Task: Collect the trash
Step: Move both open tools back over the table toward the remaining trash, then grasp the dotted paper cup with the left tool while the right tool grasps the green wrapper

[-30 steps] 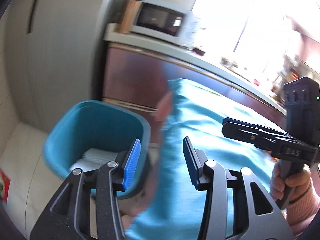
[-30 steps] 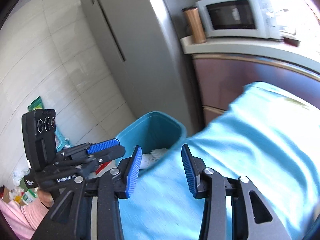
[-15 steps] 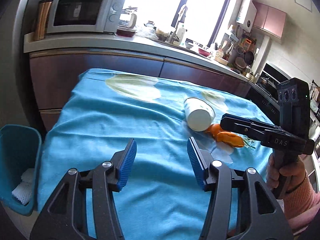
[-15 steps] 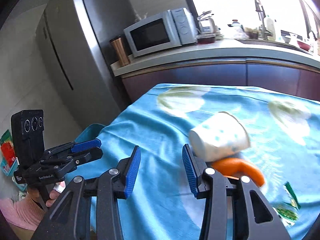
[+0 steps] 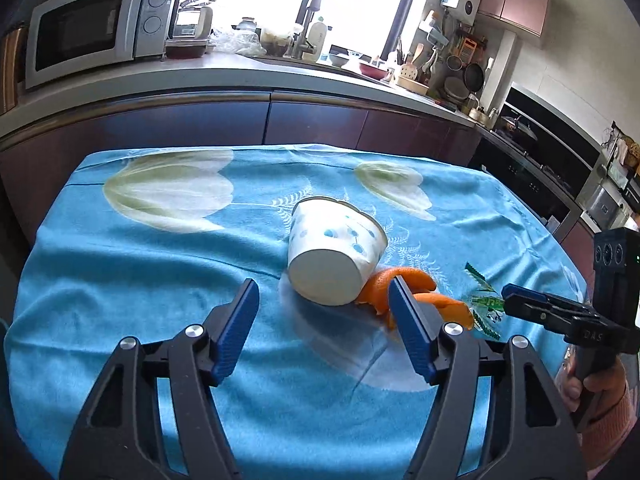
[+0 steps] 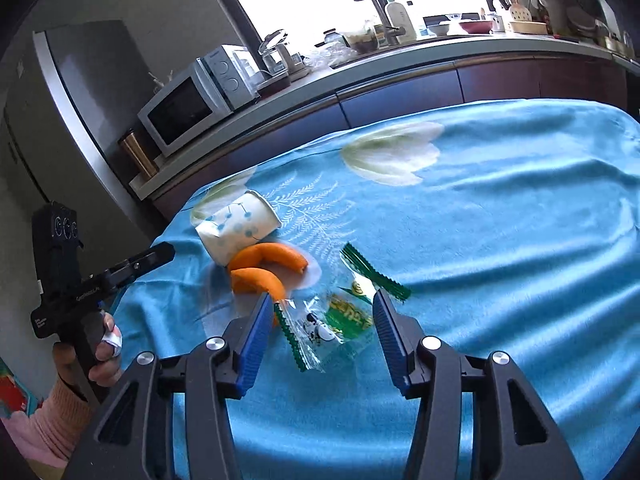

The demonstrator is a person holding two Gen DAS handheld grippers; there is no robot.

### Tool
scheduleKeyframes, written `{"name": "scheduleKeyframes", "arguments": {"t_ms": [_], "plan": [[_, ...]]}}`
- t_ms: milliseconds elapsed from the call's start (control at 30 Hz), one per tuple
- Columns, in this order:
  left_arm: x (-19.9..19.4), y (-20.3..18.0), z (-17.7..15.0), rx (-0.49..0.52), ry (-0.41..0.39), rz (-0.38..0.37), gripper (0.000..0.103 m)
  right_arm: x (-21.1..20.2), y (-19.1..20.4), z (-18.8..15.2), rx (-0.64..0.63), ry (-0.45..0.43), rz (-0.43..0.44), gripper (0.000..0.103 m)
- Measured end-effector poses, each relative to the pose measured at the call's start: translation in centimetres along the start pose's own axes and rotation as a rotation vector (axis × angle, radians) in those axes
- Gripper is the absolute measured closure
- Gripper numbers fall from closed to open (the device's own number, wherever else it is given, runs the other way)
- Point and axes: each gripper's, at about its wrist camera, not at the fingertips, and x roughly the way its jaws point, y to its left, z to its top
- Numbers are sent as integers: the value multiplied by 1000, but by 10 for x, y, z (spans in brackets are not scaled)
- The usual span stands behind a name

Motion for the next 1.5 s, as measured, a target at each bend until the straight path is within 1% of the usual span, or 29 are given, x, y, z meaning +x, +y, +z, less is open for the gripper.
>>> {"name": "scheduleKeyframes", "arguments": {"t_ms": [133, 267, 400, 467, 533, 567, 667, 767, 800, 833, 1100, 1267, 1500], "plan": [[19, -6, 9, 6, 22, 17, 35, -2, -11, -9, 46, 6, 7, 47], [32, -5, 15, 1, 43, 16, 35, -1, -21, -11, 98, 5, 46, 46], [40, -3, 16, -9, 60, 10, 37, 4, -18, -9, 102, 4, 59, 47], [44, -3, 16, -13, 66, 7, 40, 7, -19, -9, 114, 8, 69, 53], [47, -2, 16, -23, 71, 2, 41, 8, -21, -9, 126, 4, 72, 58], [49, -2, 16, -26, 72, -1, 43, 7, -21, -8, 129, 2, 72, 65], [51, -3, 16, -23, 73, -10, 47, 6, -22, -8, 128, -2, 71, 77], [51, -4, 16, -21, 71, -9, 47, 6, -24, -7, 121, 0, 68, 89], [51, -4, 16, -22, 69, -9, 47, 6, -23, -7, 119, 0, 66, 91], [51, -5, 16, -20, 68, -6, 47, 6, -23, -7, 116, 0, 66, 96], [34, -4, 11, -20, 35, 0, 47, -1, -21, 0, 90, -28, 56, 101], [14, 5, 7, -41, 5, -5, 47, -10, -15, 4, 65, -54, 46, 101], [-23, 18, -2, -74, -46, -8, 47, -21, 2, 11, 19, -90, 66, 101]]}}
